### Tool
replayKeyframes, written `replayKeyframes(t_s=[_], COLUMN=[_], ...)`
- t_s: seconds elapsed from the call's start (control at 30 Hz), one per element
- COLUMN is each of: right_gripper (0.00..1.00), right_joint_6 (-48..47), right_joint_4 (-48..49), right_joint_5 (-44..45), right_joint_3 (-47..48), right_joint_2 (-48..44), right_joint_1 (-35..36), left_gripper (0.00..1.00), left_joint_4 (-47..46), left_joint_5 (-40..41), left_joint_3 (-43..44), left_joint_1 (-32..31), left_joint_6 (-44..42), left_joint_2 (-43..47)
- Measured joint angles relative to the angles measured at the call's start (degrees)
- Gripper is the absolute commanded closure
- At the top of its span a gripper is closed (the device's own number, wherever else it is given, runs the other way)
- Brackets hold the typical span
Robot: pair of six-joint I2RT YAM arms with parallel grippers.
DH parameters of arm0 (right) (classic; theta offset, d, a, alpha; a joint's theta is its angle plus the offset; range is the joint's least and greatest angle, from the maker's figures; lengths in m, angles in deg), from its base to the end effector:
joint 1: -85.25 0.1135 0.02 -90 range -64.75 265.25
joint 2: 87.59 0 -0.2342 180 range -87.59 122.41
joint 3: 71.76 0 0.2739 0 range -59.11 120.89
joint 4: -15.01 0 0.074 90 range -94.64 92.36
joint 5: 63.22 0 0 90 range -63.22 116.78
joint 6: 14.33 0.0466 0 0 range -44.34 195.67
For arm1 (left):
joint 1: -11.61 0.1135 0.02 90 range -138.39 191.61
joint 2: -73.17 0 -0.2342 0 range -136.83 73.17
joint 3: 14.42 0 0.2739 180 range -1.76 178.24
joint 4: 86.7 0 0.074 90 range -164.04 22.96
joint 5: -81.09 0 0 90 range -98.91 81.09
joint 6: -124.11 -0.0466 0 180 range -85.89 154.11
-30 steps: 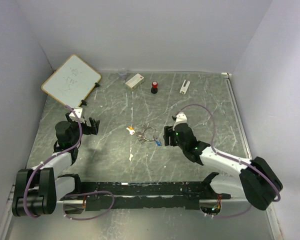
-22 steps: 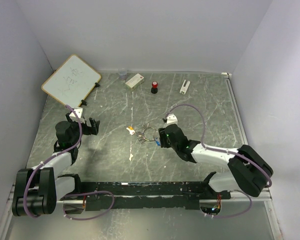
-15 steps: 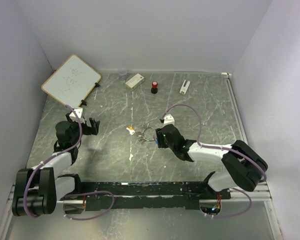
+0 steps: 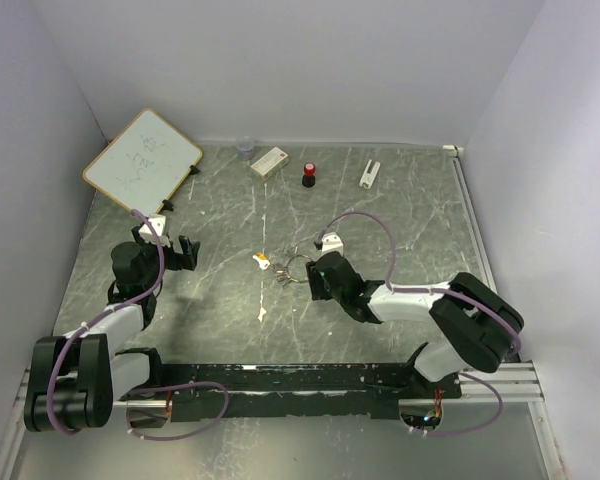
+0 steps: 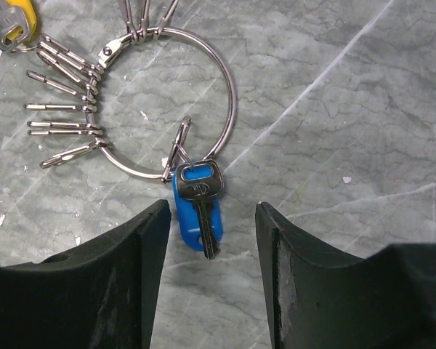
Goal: Remove the keys from the keyring
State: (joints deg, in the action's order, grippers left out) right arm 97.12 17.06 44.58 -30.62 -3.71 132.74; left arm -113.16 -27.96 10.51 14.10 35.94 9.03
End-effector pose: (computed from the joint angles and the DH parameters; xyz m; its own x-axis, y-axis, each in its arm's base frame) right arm 0.2037 0.2012 0.0833 -0.6094 -0.1496 -0.7786 -0.3464 0.9336 0.0918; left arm 0.2456 -0.0045 0.1250 -0.2292 -0.0402 -0.9725 0.2698 0.9574 -0.1031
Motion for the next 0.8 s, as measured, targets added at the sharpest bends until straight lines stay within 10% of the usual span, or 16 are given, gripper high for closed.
replayKeyframes(t_s=[0.33, 0.53, 0.8], right_gripper=[0.67, 1.0, 1.0], right_joint_6=[0.5, 1.0, 1.9], right_joint_4=[1.8, 1.7, -1.0], right_joint_5=[1.8, 3.5, 5.7], right_joint_3=[2.4, 3.8, 5.1], right_joint_2=[4.3, 5.9, 4.1], right_joint_1=[1.1, 1.7, 3.3], left_gripper=[0.01, 0.01, 0.01], left_joint_4=[0.0, 0.0, 0.0], left_joint_5=[0.0, 0.0, 0.4], left_joint_3=[0.0, 0.0, 0.1], left_joint_1=[0.0, 0.0, 0.0], left_joint_6=[0.0, 0.0, 0.0], left_joint_2=[-0.2, -0.4, -0.5])
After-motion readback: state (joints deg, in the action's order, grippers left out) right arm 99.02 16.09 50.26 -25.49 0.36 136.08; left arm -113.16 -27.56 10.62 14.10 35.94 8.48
